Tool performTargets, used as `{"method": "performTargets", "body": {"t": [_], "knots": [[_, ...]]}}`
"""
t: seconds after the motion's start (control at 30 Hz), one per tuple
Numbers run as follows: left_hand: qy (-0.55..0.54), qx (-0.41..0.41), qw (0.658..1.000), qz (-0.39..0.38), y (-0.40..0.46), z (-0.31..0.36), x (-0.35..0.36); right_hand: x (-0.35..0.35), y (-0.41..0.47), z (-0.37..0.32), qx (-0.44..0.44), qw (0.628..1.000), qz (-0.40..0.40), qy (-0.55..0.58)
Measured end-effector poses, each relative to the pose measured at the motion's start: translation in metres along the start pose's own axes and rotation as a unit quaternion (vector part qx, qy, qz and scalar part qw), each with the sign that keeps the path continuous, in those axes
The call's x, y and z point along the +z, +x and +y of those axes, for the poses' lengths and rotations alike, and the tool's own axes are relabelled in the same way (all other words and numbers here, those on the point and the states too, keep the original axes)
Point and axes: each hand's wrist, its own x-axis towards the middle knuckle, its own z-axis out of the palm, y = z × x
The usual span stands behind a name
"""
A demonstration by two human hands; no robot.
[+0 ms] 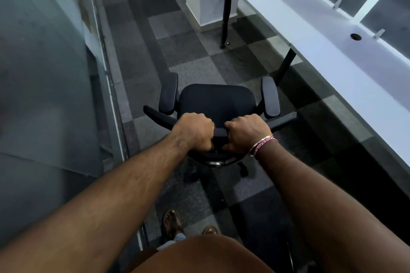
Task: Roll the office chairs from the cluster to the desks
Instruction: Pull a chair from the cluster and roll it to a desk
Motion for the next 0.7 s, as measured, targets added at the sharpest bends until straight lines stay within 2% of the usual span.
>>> {"method": "performTargets", "body": {"t": [0.47, 0.7], "knots": [[0.000, -0.042, 0.998, 0.043, 0.055, -0.037, -0.014, -0.006, 0.077, 0.044, -0.020, 1.000, -0.012, -0.010], [-0.009, -0.073, 0.996, 0.048, 0.115, -0.100, -0.026, -0.013, 0.169, 0.076, -0.043, 0.999, -0.009, -0.018]]}}
